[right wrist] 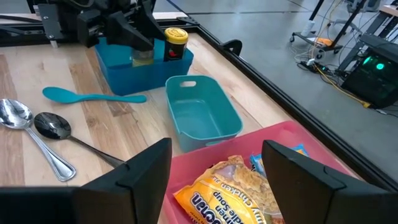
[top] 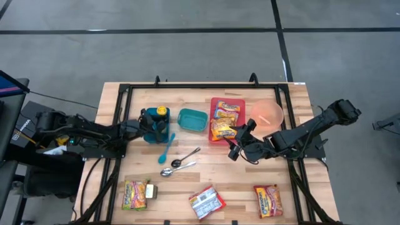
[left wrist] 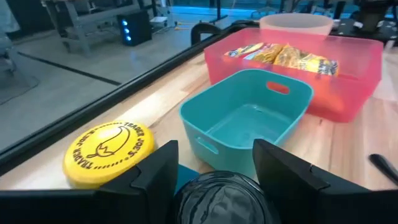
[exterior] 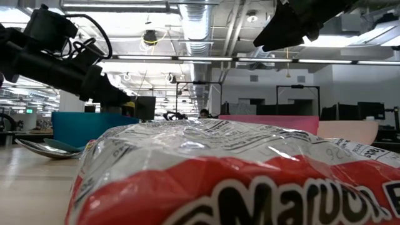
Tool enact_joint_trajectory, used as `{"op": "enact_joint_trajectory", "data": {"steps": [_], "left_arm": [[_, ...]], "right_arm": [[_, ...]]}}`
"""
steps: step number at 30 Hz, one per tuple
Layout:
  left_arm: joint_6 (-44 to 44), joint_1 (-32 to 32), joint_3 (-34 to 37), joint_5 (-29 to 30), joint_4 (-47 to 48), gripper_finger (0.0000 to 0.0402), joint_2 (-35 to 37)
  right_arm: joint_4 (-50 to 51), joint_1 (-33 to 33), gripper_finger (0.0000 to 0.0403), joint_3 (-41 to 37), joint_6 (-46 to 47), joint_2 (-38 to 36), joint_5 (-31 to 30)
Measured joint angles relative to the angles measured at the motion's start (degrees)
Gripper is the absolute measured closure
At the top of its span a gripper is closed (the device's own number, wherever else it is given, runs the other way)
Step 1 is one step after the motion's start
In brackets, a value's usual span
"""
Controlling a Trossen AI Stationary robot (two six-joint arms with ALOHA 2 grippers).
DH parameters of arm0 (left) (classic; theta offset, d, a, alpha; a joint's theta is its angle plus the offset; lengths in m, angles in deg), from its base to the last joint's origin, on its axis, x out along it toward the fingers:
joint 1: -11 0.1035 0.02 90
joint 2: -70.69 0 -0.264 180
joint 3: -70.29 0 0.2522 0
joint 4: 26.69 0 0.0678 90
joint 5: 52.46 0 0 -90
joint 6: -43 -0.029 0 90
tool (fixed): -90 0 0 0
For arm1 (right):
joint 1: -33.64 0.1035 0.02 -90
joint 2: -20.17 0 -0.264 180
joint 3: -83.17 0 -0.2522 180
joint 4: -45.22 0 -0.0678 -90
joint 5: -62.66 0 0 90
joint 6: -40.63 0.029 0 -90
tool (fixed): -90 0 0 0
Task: Pick & Place Food Item
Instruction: Put the green seasoning bottle into the blue bin, then put the blue baby spoon into the green bin
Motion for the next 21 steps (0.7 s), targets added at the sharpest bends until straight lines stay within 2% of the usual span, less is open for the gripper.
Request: {"op": "enact_joint_trajectory", "data": {"steps": [6, 12, 21], "left_arm": [[0.0, 1.4, 0.0, -2.4, 0.0, 0.0214, 0.1], [0.1, 1.3, 0.0, -2.0, -0.8, 0.0175, 0.1], [0.4, 1.3, 0.0, -4.0, -2.3, 0.0174, 0.0]], "right_arm": [[0.0, 0.0, 0.0158, 0.0, 0.0, 0.0, 0.0], [0.0, 0.0, 0.0158, 0.0, 0.0, 0.0, 0.0], [0.0, 0.0, 0.0158, 0.0, 0.0, 0.0, 0.0]]}}
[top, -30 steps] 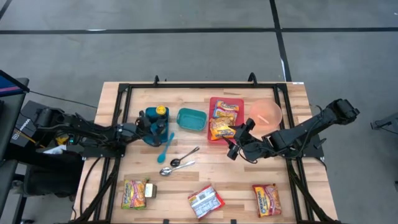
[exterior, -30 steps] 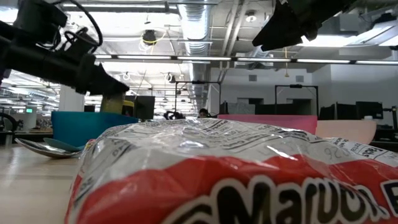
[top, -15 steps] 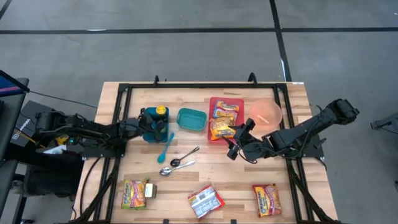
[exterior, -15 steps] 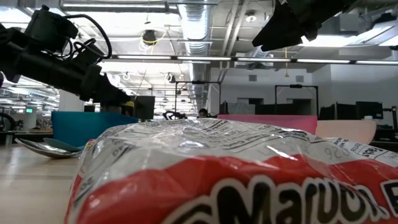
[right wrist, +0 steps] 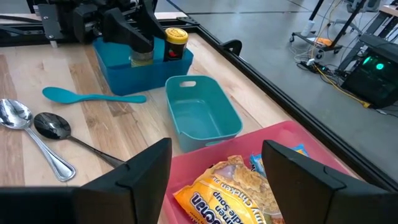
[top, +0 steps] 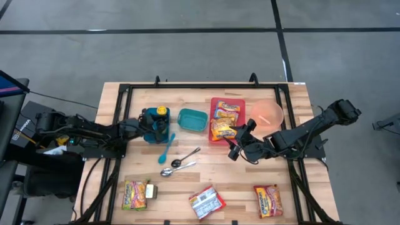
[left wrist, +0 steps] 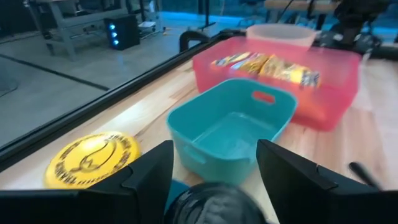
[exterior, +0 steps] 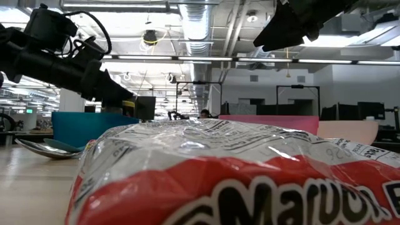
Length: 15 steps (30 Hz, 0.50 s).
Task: Pick & Place Food Item
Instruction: Put the blue baby spoon into the green bin
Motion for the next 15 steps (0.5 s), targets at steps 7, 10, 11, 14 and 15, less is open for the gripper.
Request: {"op": "enact_joint_trajectory", "data": {"steps": [7, 10, 11, 14, 15], "left_arm": [[0.0, 0.0, 0.0, -1.5, -3.5, 0.014, 0.0], [0.0, 0.0, 0.0, -1.5, -5.1, 0.0125, 0.0], [0.0, 0.0, 0.0, -1.5, -6.1, 0.0122, 0.0], [0.0, 0.0, 0.0, -3.2, -10.7, 0.0117, 0.0], [0.0, 0.0, 0.0, -4.2, -12.5, 0.0117, 0.0]], "right_arm": [[0.0, 0.0, 0.0158, 0.0, 0.0, 0.0, 0.0], [0.0, 0.0, 0.0158, 0.0, 0.0, 0.0, 0.0], [0.0, 0.0, 0.0158, 0.0, 0.0, 0.0, 0.0], [0.1, 0.0, 0.0158, 0.0, 0.0, 0.0, 0.0], [0.2, 0.0, 0.0158, 0.0, 0.0, 0.0, 0.0]]}}
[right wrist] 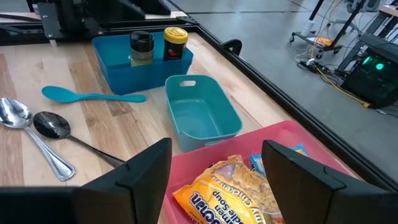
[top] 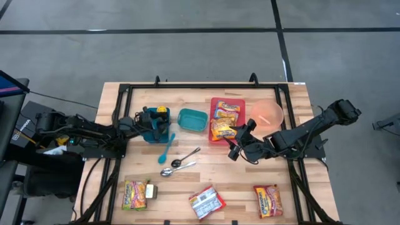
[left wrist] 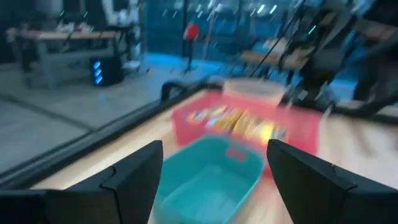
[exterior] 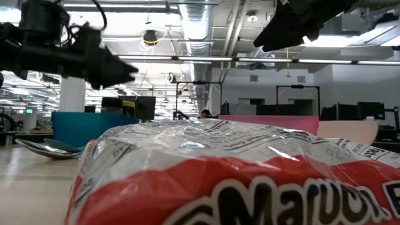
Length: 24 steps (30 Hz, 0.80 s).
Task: Pick & Place Food Item
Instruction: Put the blue baby spoon into the green bin
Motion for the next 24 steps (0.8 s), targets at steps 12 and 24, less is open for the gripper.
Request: {"op": "enact_joint_trajectory", "data": {"steps": [12, 24], "left_arm": [[1.7, 0.0, 0.0, -3.3, -15.7, 0.0117, 0.0], [10.1, 0.0, 0.0, -3.3, -18.2, 0.0117, 0.0]], "right_arm": [[0.0, 0.0, 0.0158, 0.0, 0.0, 0.0, 0.0], [0.7, 0.0, 0.0158, 0.0, 1.5, 0.0, 0.0]]}}
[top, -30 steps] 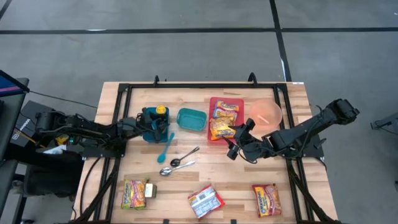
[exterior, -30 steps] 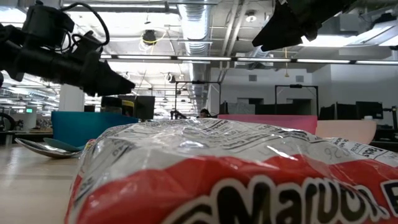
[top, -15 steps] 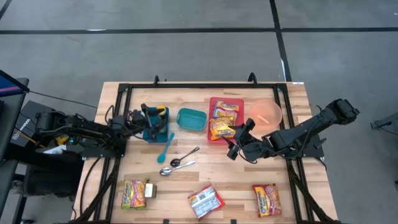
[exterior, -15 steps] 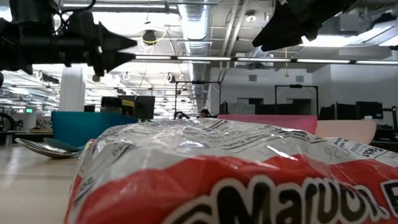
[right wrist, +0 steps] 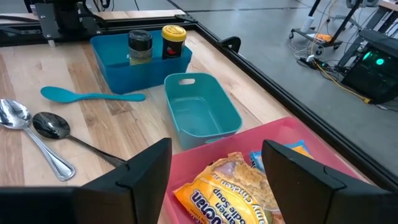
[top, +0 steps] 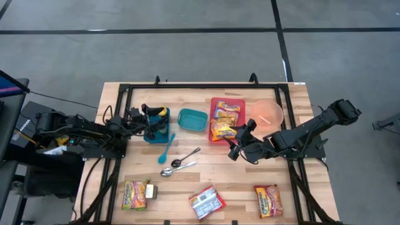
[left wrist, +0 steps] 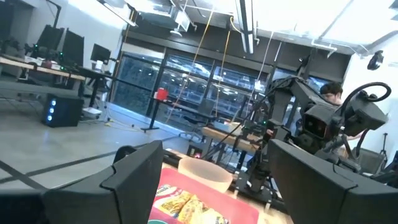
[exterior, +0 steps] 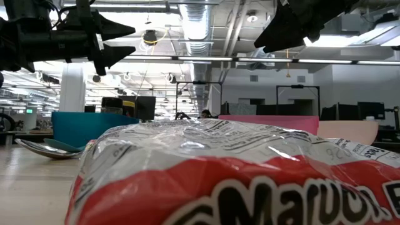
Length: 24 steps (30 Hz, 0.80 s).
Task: Pick & Place Food Item
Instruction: Put the blue baby spoon into the green bin
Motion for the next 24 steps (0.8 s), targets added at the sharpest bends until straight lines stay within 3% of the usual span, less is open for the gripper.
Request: {"op": "enact_joint_trajectory", "data": {"steps": [24], "left_arm": [[0.0, 0.0, 0.0, 0.2, -0.1, 0.0116, 0.0]], "right_arm": [[0.8, -0.5, 0.0158, 0.0, -1.3, 0.0, 0.8]]}}
